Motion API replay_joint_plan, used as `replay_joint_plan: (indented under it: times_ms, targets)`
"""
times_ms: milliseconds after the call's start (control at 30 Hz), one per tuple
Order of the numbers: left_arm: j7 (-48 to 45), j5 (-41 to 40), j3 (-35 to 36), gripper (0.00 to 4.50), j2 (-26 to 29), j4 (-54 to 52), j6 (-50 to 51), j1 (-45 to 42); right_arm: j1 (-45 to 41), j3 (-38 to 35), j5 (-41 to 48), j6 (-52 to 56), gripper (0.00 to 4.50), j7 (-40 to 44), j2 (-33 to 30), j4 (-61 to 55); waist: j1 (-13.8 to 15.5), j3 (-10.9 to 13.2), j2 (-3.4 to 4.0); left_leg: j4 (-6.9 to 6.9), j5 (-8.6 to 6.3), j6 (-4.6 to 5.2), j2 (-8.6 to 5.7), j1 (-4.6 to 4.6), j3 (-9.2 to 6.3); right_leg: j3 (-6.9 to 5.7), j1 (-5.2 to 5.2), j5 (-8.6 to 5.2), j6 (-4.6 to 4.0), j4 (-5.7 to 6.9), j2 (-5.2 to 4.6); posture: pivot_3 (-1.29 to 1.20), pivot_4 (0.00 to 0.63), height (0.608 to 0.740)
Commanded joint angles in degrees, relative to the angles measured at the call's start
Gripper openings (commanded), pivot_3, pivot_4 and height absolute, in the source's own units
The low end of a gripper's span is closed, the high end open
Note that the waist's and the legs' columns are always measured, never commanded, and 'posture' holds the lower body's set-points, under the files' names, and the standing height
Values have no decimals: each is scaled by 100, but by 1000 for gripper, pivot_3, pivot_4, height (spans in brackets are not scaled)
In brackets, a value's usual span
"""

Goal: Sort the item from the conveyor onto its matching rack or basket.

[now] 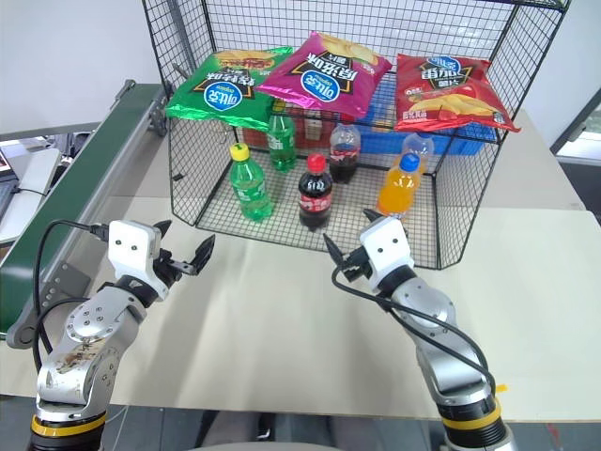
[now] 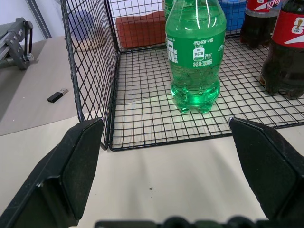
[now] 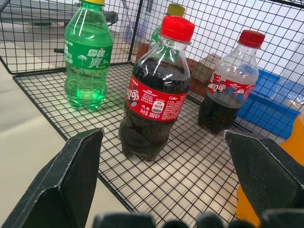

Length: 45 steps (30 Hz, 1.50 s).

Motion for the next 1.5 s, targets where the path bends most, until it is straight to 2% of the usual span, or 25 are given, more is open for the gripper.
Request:
replay_joint_plan:
  times_ms: [33, 133, 233, 633, 1500]
  targets:
    - [75, -55, 164, 4500, -34, -112, 118, -49, -26, -227, -55, -256, 4465, -28, 92, -63, 0, 0, 0, 0, 0, 0, 0, 0, 0, 0, 0, 0, 0, 0, 0, 0, 150, 740]
    - [186, 187, 171, 4500, -99, -276, -121, 185, 15, -413, 3, -335, 4465, -45, 175, -59, -3, 0, 0, 0, 0, 0, 0, 0, 0, 0, 0, 0, 0, -1, 0, 0, 150, 740]
    - [-197, -333, 325, 4500, -154, -376, -180, 272, 88, -561, 113, -209, 4465, 105, 133, -173, 8, 0, 0, 0, -1, 0, 1, 0, -1, 0, 0, 0, 0, 0, -1, 0, 150, 740]
    - [-690, -770, 760, 4500, -40, -670, -456, 760, 132, -599, 83, -29, 4465, 245, 156, -418, -5, 0, 0, -1, -1, 0, 4, 1, 1, 4, 1, 0, 0, -4, 3, 0, 150, 740]
    - [-863, -741, 823, 4500, 172, -528, -438, 441, -107, -545, 19, 204, 4465, 253, 258, -521, -9, 0, 0, -1, -1, 0, 4, 2, 1, 4, 1, 0, 0, -6, 5, 0, 150, 740]
